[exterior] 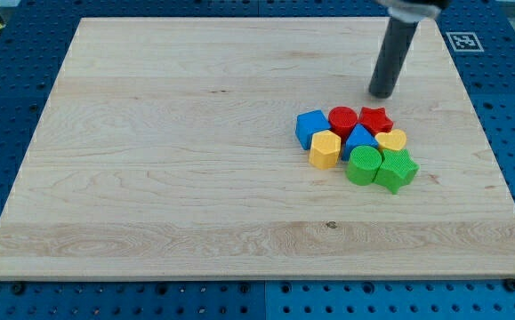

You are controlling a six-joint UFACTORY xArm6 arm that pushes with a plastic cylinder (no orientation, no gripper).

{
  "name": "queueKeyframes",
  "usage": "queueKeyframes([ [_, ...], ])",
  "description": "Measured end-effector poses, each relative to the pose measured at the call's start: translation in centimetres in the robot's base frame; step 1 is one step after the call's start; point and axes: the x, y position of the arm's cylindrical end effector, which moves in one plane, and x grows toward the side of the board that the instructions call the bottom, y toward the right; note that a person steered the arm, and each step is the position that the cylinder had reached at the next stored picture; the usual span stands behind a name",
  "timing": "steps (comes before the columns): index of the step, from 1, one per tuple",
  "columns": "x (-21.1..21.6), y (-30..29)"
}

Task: Place red star to the top right of red circle

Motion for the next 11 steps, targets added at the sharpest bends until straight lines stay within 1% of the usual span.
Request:
queueKeyframes([
  [1,1.8,5.4],
  [2,7.7,10.0],
  [3,13.2,11.2],
  [4,15.8,8.1],
  [5,15.9,3.7],
  [6,14.1,0.0],
  [7,10.8,-2.4],
  [8,8.4,-5.1],
  [9,8.4,-8.1],
  [10,7.0,-8.6],
  [11,5.2,-7.1],
])
